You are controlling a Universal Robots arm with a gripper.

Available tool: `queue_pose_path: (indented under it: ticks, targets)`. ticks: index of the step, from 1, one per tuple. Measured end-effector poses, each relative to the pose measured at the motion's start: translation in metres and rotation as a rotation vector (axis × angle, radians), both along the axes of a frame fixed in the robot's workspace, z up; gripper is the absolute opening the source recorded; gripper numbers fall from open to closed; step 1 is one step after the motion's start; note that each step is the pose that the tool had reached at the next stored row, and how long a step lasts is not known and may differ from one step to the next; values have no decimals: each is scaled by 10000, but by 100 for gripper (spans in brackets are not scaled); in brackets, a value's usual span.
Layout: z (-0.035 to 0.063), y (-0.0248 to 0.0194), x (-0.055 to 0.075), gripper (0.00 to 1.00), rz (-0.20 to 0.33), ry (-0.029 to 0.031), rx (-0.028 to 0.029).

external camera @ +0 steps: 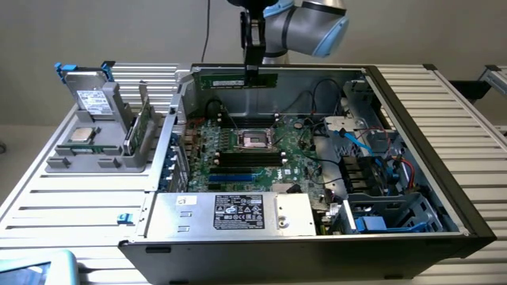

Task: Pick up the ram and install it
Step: 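Pick up the ram and move it above insertion slot, then insert the ram into the slot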

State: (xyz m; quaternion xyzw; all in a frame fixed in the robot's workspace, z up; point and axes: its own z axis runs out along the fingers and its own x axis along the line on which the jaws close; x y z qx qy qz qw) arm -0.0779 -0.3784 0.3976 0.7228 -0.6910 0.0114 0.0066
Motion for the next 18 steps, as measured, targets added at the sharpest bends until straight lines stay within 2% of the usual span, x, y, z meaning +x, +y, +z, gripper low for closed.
queue_pose_path:
  ticks: [3,7,10,12,18]
  targets:
    - [-26,25,91,14,-17,-1,-27]
    - [-66,37,174,14,-94,-1,-75]
    - [-85,38,197,14,-222,-1,-154]
    - [-95,37,210,14,-291,0,-186]
    - [-100,38,212,14,-324,0,-191]
